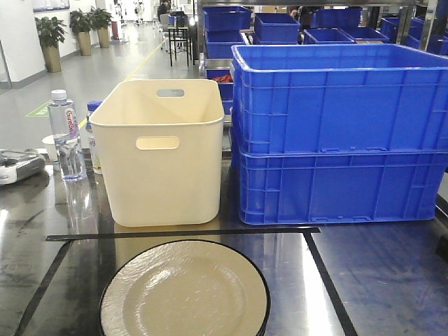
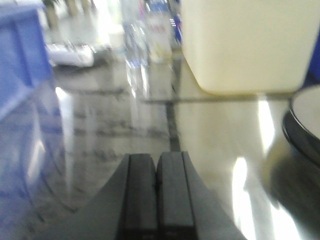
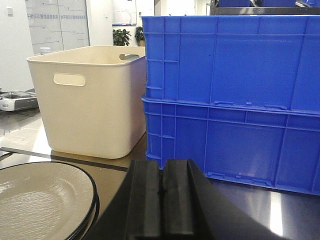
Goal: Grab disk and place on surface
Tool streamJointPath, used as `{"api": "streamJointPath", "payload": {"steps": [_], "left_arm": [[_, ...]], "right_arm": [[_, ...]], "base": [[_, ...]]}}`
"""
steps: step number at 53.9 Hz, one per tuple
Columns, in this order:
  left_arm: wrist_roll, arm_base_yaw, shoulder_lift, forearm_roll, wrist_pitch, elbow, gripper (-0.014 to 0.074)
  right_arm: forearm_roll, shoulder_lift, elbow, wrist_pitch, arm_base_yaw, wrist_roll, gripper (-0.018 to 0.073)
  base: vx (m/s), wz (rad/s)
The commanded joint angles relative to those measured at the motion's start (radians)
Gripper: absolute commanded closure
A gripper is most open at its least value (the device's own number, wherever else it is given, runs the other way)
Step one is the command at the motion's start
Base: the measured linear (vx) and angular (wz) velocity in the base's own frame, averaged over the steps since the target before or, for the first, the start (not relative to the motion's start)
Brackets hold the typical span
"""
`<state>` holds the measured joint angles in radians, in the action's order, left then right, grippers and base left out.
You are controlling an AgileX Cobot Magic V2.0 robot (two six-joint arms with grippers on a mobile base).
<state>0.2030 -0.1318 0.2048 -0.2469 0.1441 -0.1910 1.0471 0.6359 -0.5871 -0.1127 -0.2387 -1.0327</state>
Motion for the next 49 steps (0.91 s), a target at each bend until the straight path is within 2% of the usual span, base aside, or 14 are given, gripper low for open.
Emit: {"api": "streamJointPath", "payload": {"steps": [1,5,10,15,19,25,49], "left_arm": [[-0.063,0.008,-0.049,0.041,-0.182,0.049,0.0595],[-0.065,0.009,-0.126,0.048,-0.191,0.139,0.0595],[-0.070,0.027,-0.237,0.095,-0.191,0.247,0.0595],[-0.088,0.054,-0.230,0.183,-0.066,0.240,0.0595],[-0.123,0.085,-0.234,0.247,-0.034,0.247,0.0595],[-0.127,0.113,-0.234,0.247,-0.023,0.247,0.0595],[-0.127,0.113,-0.233,0.240,-0.036,0.243,0.0595]], "right_arm": [[0.005,0.000,-0.029,0.043,0.001,-0.004,0.0568],[0.005,0.000,-0.029,0.043,0.001,-0.004,0.0568],[0.005,0.000,-0.029,0.043,0.001,-0.004,0.0568],[0.005,-0.002,-0.029,0.039,0.001,-0.005,0.0568],[0.005,0.002,-0.029,0.043,0.001,-0.004,0.0568],[0.005,0.002,-0.029,0.043,0.001,-0.004,0.0568],[0.005,0.002,-0.029,0.043,0.001,-0.004,0.0568]], "base": [[0.00,0.00],[0.00,0.00],[0.00,0.00],[0.00,0.00],[0.00,0.00],[0.00,0.00],[0.00,0.00]]}}
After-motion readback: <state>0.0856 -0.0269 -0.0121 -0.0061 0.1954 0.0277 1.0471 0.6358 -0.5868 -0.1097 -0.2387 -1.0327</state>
